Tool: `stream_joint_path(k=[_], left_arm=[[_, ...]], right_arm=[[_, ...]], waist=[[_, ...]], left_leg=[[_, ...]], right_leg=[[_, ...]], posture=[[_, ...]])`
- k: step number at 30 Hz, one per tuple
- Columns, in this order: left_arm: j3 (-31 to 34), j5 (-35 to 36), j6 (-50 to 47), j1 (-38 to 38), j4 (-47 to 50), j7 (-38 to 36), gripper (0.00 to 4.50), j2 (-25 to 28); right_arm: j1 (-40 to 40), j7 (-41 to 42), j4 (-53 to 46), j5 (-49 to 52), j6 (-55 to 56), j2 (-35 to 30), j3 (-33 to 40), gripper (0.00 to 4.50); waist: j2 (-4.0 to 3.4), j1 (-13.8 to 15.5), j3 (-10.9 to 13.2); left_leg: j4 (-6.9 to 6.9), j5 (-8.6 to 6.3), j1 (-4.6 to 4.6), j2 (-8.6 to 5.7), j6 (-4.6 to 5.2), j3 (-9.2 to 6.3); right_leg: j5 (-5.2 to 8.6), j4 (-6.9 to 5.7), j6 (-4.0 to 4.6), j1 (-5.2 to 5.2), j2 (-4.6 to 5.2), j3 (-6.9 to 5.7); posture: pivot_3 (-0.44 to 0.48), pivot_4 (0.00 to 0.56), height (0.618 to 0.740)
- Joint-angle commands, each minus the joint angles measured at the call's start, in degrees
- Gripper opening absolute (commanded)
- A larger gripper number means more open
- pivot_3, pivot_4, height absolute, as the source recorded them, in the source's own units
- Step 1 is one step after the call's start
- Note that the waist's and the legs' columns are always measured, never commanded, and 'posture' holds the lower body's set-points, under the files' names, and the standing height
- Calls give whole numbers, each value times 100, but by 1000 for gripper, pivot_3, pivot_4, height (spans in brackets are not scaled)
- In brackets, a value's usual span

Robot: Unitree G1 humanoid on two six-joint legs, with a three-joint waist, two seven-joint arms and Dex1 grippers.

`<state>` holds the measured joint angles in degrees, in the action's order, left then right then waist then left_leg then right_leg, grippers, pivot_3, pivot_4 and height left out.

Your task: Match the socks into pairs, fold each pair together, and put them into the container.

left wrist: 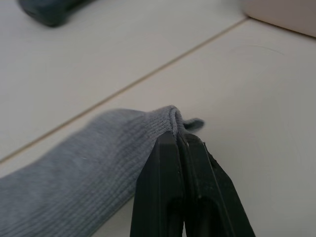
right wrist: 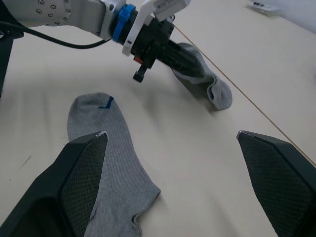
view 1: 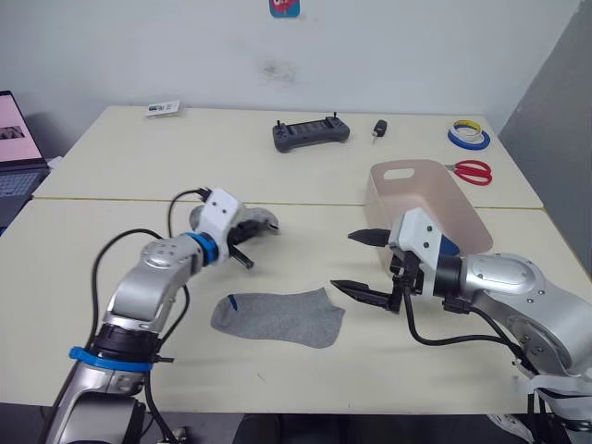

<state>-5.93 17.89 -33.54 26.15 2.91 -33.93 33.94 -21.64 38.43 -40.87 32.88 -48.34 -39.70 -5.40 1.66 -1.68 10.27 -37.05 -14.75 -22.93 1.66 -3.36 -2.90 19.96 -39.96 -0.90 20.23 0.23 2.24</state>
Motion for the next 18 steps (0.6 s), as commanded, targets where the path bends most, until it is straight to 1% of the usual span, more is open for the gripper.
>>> stream_joint_path(k=[1,10,16,18], left_arm=[[-267,134,-288,-216,617,-340,22,-62],[-658,14,-700,-119,987,-162,22,-980],[-885,-71,-797,-86,1011,-157,22,-1245],[-860,-22,-737,-121,999,-176,22,-1321]], right_arm=[[214,-21,-289,87,-65,-234,358,4500],[441,-74,-425,141,-163,-483,680,4500],[457,-107,-431,136,-151,-543,713,4500],[463,-112,-439,129,-145,-551,711,4500]], waist=[[-1,4,0],[-1,13,0],[-1,1,0],[-1,5,1]], left_leg=[[0,0,0,0,0,0],[-1,-10,0,-6,17,0],[0,-9,2,-2,17,0],[-1,-9,2,-3,17,0]], right_leg=[[0,0,0,0,0,0],[0,2,-1,-5,-2,2],[0,1,-1,-4,-7,5],[0,1,0,-4,-7,5]], posture=[[0,150,740],[0,150,740],[0,150,740],[0,150,740]])
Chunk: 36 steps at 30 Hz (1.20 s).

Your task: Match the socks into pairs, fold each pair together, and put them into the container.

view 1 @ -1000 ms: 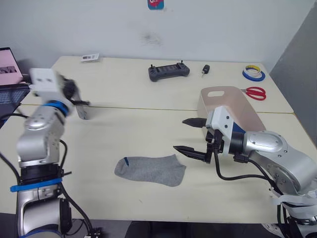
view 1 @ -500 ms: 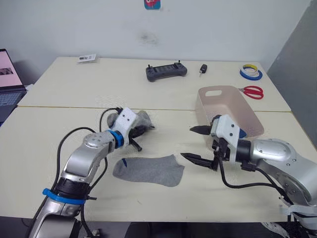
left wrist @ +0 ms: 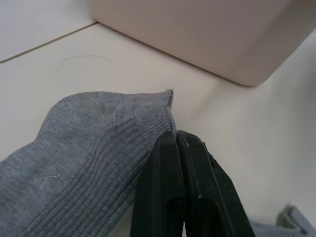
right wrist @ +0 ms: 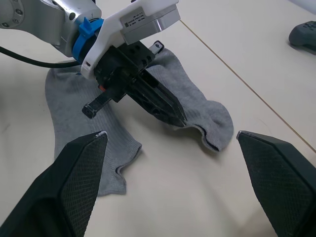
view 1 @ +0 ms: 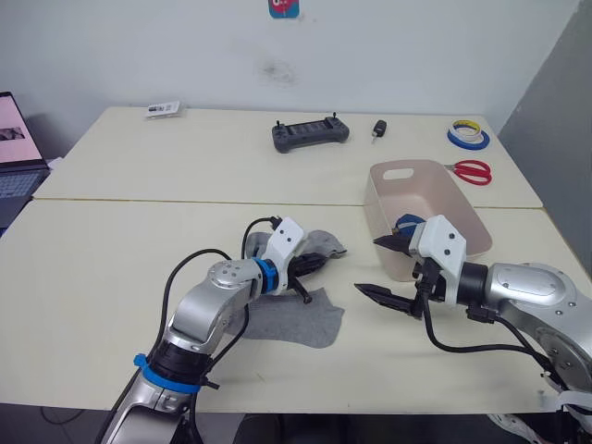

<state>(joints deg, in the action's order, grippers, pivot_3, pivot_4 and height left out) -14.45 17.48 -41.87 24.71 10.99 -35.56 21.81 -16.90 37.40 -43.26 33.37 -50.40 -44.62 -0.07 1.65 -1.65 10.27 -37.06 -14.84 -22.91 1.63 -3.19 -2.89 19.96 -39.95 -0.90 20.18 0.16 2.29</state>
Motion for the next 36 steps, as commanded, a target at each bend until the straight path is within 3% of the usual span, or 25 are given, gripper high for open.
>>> stream_joint_path(k=[1,2,5,13,17,20,26,36], left_arm=[[21,62,124,12,189,-50,22,-136],[82,138,102,8,201,-101,22,-151],[49,103,187,40,285,-273,598,-35],[664,532,591,-120,945,-1175,3153,785],[1248,566,1788,-353,519,-2324,4396,1671],[1467,510,2618,-499,26,-3173,4396,2321],[1763,826,3000,-684,-278,-4020,4396,2794],[1905,787,3219,-707,-396,-4221,4396,2993]], right_arm=[[-9,-10,-200,78,62,-59,177,4500],[-9,-10,-196,68,66,-59,168,4500],[6,0,-197,47,81,-64,145,4500],[8,115,-194,-109,255,-143,-32,4500],[-53,230,-60,-638,742,-272,-466,4500],[-268,274,302,-1583,1384,-387,-1216,4500],[-902,464,1545,-3638,2878,-395,-2630,4500],[-1406,460,3104,-5081,3886,446,-3221,4500]], waist=[[0,6,0],[0,7,0],[0,5,0],[-1,-1,0],[-3,-16,1],[-6,-17,4],[-12,-1,7],[-13,-16,10]], left_leg=[[-1,0,-1,0,0,0],[-1,0,-1,-1,0,0],[0,0,0,0,0,1],[1,6,1,2,-11,1],[3,10,3,3,-18,2],[6,9,8,5,-17,3],[3,-1,2,0,1,6],[2,-1,2,5,2,4]], right_leg=[[0,0,0,0,0,-1],[0,1,0,-1,0,0],[0,1,0,0,0,0],[0,1,0,0,0,0],[0,2,0,1,0,1],[1,2,1,3,-1,2],[1,6,0,5,2,-1],[1,-1,2,9,0,-1]], posture=[[0,150,740],[0,150,740],[0,150,740],[0,150,740],[0,150,740],[0,150,740],[0,150,740],[0,150,740]])
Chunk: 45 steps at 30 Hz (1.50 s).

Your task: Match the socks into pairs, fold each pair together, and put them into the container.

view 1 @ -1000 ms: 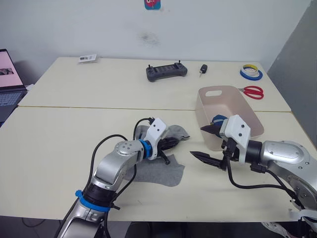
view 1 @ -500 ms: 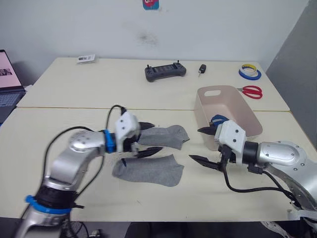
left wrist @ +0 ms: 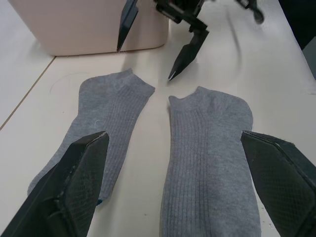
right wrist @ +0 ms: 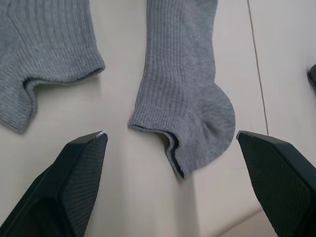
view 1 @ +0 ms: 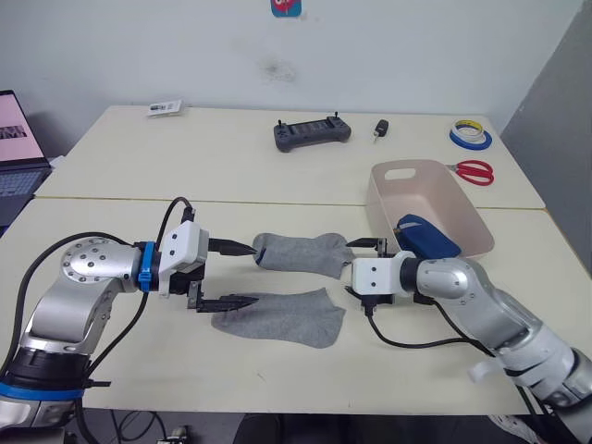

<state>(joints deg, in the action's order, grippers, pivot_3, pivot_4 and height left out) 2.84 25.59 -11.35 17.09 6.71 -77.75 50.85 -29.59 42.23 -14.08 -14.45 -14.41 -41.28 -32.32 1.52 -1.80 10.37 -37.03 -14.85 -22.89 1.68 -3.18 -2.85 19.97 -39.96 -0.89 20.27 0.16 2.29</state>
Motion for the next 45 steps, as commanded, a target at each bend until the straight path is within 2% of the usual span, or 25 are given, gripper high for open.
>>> stream_joint_path(k=[1,5,9,14,18,26,32,35,40,45], left_arm=[[177,-41,190,58,16,3,4396,100],[213,-207,410,167,-221,57,4396,153],[153,-506,683,383,-685,57,4444,282],[27,-829,1191,598,-1203,-12,4444,314],[-220,-1288,2027,845,-1755,-73,4444,224],[-849,-2298,4471,1690,-3535,161,4444,-283],[-1353,-3081,5972,2470,-4907,703,4444,-773],[-1584,-3508,6576,2776,-5485,1014,3818,-890],[-1917,-4022,7235,3126,-6235,1470,2175,-999],[-2060,-4144,7565,3294,-6622,1691,565,-1009]], right_arm=[[-170,0,305,-408,370,154,-29,4500],[-213,86,614,-519,561,431,-8,4500],[-226,156,801,-558,628,657,64,3333],[-200,316,888,-502,615,787,141,1467],[-155,439,853,-403,502,876,226,26],[-82,647,698,-302,276,987,400,26],[-73,716,641,-301,164,1048,481,26],[-65,747,596,-293,110,1068,521,0],[-41,765,540,-281,44,1084,581,0],[-19,742,496,-233,22,1104,640,0]], waist=[[0,-1,0],[1,-1,-1],[1,-11,-1],[0,-9,0],[0,-3,0],[0,5,0],[0,10,0],[1,8,-1],[1,-8,-1],[1,-3,-1]], left_leg=[[0,0,-1,0,0,-1],[0,0,3,2,0,-2],[-1,0,7,3,1,-3],[0,0,5,2,1,-2],[-1,0,3,1,1,-3],[-3,0,1,0,1,-1],[-4,0,1,-2,1,1],[-5,0,0,-3,1,2],[-5,0,2,-3,1,3],[-6,0,1,-4,1,3]], right_leg=[[0,0,0,0,0,-1],[0,-3,0,-1,0,-1],[0,-8,1,-2,-3,-1],[0,-7,1,0,-5,-2],[0,-7,1,0,-4,-4],[-1,-6,1,2,-3,-12],[-1,-7,0,3,-3,-14],[-1,-8,0,4,-3,-15],[-1,-12,0,7,-3,-15],[-1,-13,0,7,-2,-17]], posture=[[0,150,740],[0,150,740],[0,150,740],[0,150,740],[0,150,740],[0,150,740],[0,150,740],[0,150,740],[0,150,740],[0,150,740]])
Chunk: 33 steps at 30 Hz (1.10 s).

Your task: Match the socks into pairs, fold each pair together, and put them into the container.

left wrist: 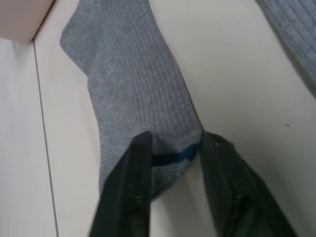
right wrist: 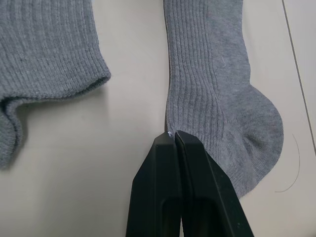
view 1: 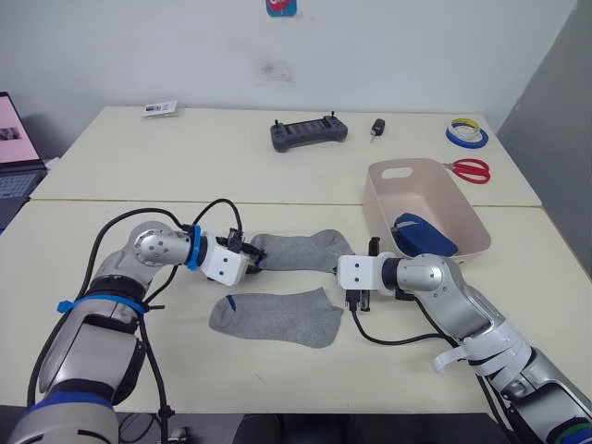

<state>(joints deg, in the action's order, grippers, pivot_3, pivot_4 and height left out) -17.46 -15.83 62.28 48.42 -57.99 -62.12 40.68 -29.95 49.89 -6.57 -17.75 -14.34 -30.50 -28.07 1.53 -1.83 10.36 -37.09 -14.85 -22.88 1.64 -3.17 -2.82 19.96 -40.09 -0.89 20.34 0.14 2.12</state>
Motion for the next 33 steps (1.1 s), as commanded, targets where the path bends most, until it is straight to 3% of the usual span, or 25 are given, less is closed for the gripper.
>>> stream_joint_path(k=[1,2,5,10,15,19,25,29,33], left_arm=[[-41,35,247,179,-196,118,220,14],[14,277,212,165,-195,-55,14,3],[200,1191,-83,55,63,-770,14,3],[584,2837,-2381,-491,1891,-1922,14,326],[1005,4123,-5734,-1292,4510,-1957,14,1060],[1536,5628,-8538,-1955,6410,-1682,14,1938],[2702,7367,-11152,-3588,7788,-1542,14,3079],[3006,7535,-11926,-4302,7842,-1051,14,3121],[2809,7242,-12149,-4357,7431,-463,14,2731]], right_arm=[[20,-31,-275,113,11,31,234,0],[25,-51,-313,168,9,45,290,0],[90,-71,-508,386,-41,70,508,0],[281,163,-1169,1108,-564,39,1063,0],[470,514,-2100,2291,-1591,-78,1736,0],[536,868,-3119,3674,-3031,-415,2249,0],[675,561,-4083,5894,-5041,-472,2871,0],[722,-61,-3964,6399,-5791,-351,2775,0],[615,-812,-3410,6246,-6070,7,2527,0]], waist=[[0,0,0],[0,0,0],[0,2,0],[0,-17,0],[-1,-52,1],[-2,-58,2],[-7,-112,4],[-11,-104,6],[-11,-89,6]], left_leg=[[0,0,0,0,0,0],[0,0,0,0,0,-1],[-1,1,-3,2,-2,-1],[0,12,-3,6,-22,-2],[0,12,-3,11,-21,-15],[1,4,-2,11,-7,-22],[5,-1,6,13,1,-21],[6,-1,10,12,2,-23],[7,-1,9,6,2,-19]], right_leg=[[0,0,0,0,0,-1],[0,0,0,0,0,-2],[0,0,0,1,0,-4],[0,-1,0,-1,1,1],[0,-2,0,-6,0,8],[1,0,0,-13,0,6],[1,1,1,-15,-1,9],[2,0,1,-16,0,5],[2,2,0,-13,2,9]], posture=[[0,150,740],[0,150,740],[0,150,740],[0,150,740],[0,150,740],[0,150,740],[0,150,740],[0,150,740],[0,150,740]])
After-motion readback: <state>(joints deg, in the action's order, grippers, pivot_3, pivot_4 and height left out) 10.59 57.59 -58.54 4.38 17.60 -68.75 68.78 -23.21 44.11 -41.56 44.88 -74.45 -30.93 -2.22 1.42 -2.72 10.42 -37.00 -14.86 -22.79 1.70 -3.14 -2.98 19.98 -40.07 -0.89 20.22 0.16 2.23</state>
